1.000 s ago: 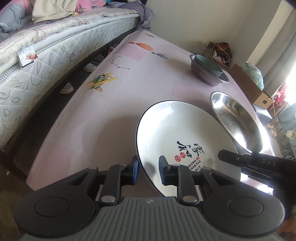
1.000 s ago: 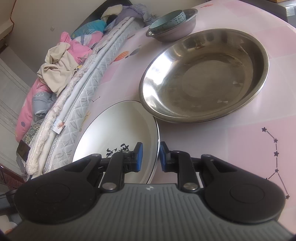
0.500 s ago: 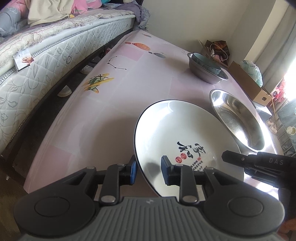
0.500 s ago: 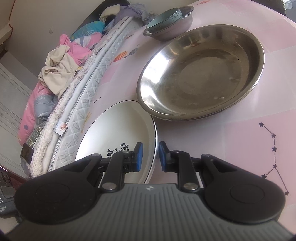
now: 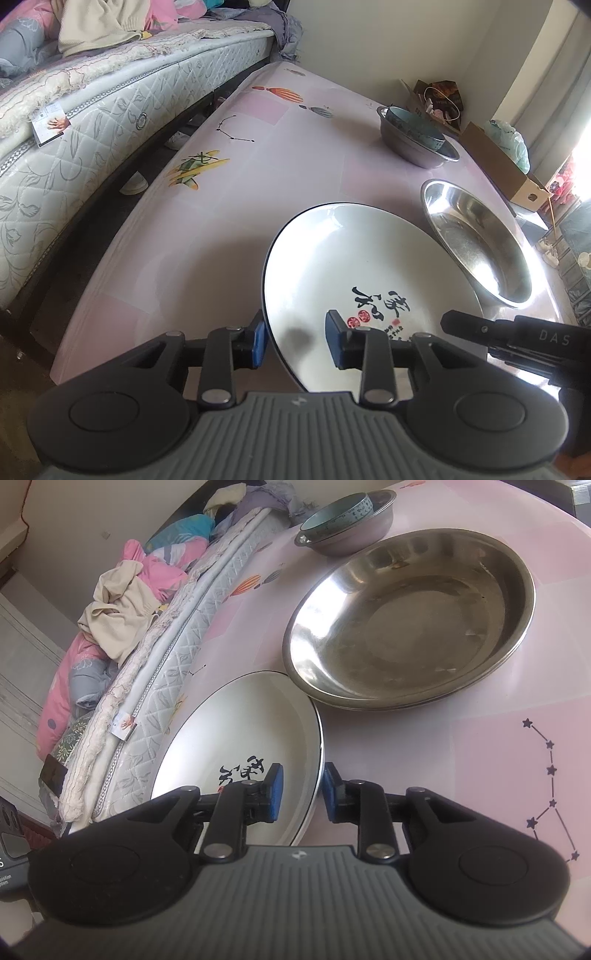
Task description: Organize plates and bowls
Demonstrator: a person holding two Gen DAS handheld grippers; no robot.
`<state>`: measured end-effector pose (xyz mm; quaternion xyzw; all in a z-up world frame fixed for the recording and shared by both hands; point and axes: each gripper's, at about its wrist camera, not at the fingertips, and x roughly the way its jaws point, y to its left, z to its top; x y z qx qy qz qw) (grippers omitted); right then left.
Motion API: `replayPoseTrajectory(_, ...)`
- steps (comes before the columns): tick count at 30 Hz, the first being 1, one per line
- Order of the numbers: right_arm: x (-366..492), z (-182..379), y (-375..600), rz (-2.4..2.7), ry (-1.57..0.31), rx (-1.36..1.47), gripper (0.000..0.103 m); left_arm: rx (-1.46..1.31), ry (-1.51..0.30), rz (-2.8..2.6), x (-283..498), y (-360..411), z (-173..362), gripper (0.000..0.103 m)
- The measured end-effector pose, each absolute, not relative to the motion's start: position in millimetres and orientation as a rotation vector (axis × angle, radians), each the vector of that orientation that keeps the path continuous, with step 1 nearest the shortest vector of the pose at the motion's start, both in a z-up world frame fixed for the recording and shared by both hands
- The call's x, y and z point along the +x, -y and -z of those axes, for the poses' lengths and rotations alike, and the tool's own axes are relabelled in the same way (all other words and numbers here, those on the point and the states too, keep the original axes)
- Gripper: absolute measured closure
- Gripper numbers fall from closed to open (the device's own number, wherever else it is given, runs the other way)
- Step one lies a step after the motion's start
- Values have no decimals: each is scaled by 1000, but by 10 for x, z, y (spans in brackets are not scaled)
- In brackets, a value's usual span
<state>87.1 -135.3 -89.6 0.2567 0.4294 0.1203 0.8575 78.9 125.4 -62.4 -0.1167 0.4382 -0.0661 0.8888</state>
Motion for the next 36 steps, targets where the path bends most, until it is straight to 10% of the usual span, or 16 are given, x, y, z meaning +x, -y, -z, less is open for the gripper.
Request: replayPoseTrajectory(36,885,892,1269,-265,-876,467,81,-207,-917,147,816,-1280,628,69)
